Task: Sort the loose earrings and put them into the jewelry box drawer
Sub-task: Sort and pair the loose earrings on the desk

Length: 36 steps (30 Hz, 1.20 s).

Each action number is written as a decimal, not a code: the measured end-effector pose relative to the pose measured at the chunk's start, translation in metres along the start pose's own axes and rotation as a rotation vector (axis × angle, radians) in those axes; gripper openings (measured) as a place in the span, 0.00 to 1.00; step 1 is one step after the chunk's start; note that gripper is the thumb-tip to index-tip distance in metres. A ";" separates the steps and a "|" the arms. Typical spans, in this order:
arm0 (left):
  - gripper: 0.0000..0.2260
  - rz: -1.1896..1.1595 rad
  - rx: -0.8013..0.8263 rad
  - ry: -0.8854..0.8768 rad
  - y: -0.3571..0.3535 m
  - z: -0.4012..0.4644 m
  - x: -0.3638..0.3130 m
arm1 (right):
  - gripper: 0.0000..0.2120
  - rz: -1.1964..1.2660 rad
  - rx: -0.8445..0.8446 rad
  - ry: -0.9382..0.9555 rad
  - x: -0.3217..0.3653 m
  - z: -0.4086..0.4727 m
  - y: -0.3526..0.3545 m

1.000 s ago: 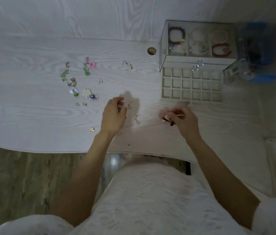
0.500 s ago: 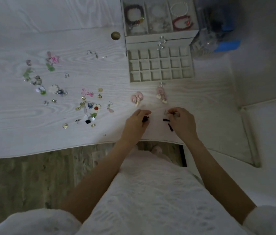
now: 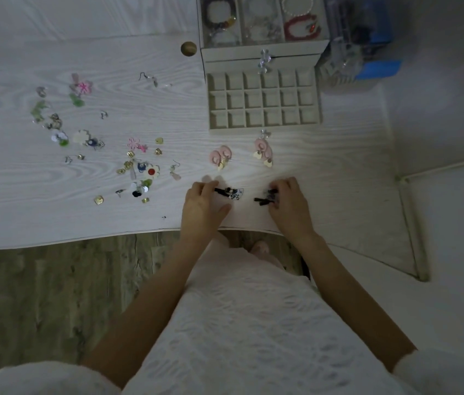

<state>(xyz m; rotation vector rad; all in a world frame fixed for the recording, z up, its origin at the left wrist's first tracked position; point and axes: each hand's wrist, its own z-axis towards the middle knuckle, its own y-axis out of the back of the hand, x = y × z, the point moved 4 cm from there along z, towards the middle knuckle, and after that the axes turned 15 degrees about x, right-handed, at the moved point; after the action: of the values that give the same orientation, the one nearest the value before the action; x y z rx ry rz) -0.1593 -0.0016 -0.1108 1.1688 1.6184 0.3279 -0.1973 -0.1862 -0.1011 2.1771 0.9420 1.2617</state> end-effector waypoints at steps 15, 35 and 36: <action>0.14 -0.112 -0.025 0.018 0.002 0.006 -0.007 | 0.17 0.017 0.062 0.081 0.054 0.018 -0.031; 0.08 -0.064 -0.314 0.028 0.152 -0.027 0.113 | 0.15 -0.370 0.275 0.447 0.174 0.080 -0.019; 0.08 -0.155 -0.365 0.069 0.164 -0.022 0.129 | 0.15 -0.369 0.276 0.473 0.188 0.093 -0.029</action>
<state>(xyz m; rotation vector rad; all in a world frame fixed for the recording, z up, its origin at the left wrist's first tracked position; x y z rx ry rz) -0.0878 0.1894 -0.0619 0.7588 1.6154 0.5421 -0.0599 -0.0310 -0.0584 1.7910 1.7056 1.5549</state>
